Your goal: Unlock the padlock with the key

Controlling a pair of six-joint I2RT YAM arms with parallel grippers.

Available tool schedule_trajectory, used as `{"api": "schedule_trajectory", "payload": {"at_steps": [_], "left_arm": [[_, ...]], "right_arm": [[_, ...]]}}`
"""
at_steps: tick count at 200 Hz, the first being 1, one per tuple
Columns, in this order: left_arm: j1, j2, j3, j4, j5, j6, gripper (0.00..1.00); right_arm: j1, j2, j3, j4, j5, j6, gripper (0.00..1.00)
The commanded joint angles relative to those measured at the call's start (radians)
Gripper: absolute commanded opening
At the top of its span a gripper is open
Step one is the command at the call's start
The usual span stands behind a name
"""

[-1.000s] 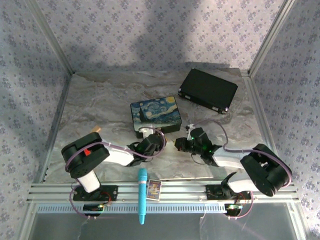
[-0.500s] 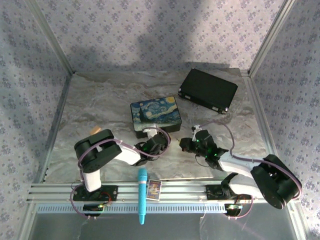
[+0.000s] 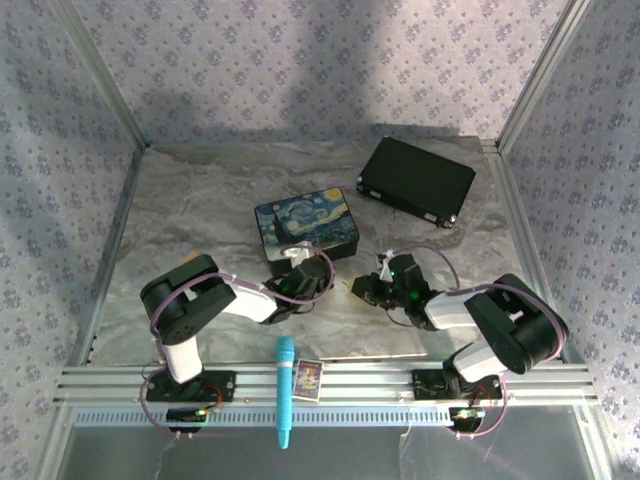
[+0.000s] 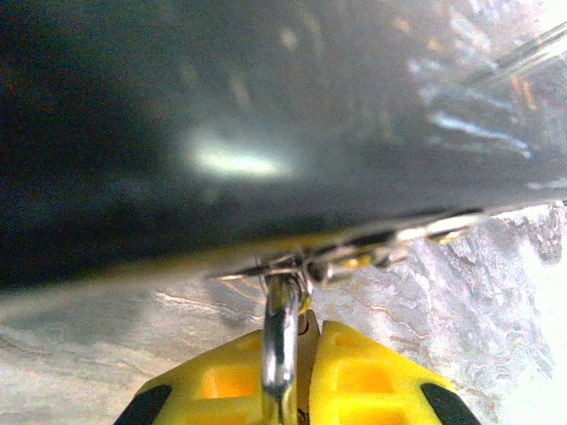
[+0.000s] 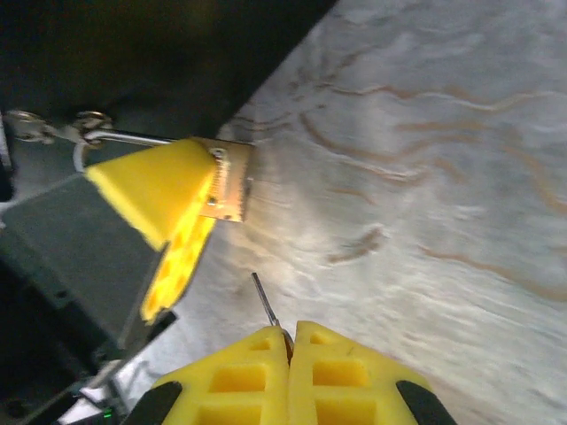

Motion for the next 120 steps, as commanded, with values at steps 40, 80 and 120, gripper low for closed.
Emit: {"api": "schedule_trajectory", "payload": {"at_steps": [40,80,120], "left_arm": [[0.022,-0.037,-0.066,-0.034,0.112,-0.103,0.0],[0.037,-0.023,-0.104,0.154,0.212,-0.098,0.0],[0.043,-0.037,-0.12,0.176,0.229,-0.108,0.0]], "right_arm": [[-0.038,0.082,0.07,0.01,-0.107,0.024,0.0],[-0.055,0.182,0.084,0.147,-0.24,0.102,0.0],[-0.096,0.259,0.089,0.227,-0.327,0.129,0.0]]}}
